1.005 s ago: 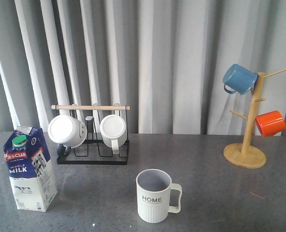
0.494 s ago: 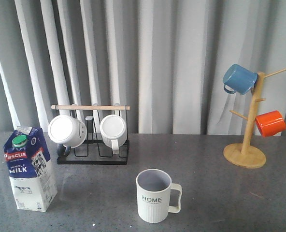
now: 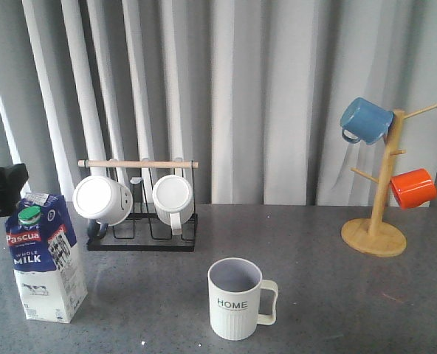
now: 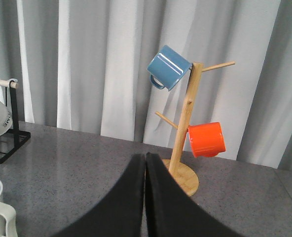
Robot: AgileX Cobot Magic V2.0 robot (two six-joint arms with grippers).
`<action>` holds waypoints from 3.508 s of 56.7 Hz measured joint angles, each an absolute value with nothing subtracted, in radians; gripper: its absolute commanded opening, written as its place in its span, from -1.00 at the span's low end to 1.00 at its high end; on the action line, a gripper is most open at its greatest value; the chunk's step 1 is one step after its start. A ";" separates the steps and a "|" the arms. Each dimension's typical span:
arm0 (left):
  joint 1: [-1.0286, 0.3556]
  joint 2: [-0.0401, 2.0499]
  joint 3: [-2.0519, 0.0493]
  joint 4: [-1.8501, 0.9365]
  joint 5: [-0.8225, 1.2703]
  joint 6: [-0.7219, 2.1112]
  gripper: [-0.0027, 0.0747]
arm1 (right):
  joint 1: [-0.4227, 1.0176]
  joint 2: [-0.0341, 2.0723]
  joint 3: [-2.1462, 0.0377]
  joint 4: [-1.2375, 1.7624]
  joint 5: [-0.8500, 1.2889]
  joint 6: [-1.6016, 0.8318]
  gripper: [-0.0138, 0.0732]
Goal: Place milk next to cup
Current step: 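Lower the left gripper onto the milk carton top and grasp it, then lift the milk carton and carry it toward the white mug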
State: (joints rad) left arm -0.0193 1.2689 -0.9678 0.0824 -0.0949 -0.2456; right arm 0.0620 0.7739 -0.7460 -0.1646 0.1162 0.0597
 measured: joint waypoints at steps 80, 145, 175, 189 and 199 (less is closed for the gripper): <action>-0.019 1.617 -1.078 0.073 -0.105 -0.246 -0.18 | 0.062 0.774 -0.746 -0.165 0.117 0.060 -0.70; -0.181 1.462 -1.078 -0.515 -0.059 0.334 -0.61 | 0.062 0.774 -0.746 -0.165 0.117 0.060 -0.70; -0.542 1.489 -1.078 -1.498 -0.551 1.111 -0.61 | 0.062 0.774 -0.746 -0.165 0.118 0.060 -0.70; -0.618 1.556 -1.112 -1.507 -0.542 1.116 -0.61 | 0.062 0.774 -0.746 -0.165 0.118 0.060 -0.70; -0.644 1.602 -1.143 -1.504 -0.541 1.116 -0.61 | 0.062 0.774 -0.746 -0.165 0.117 0.060 -0.70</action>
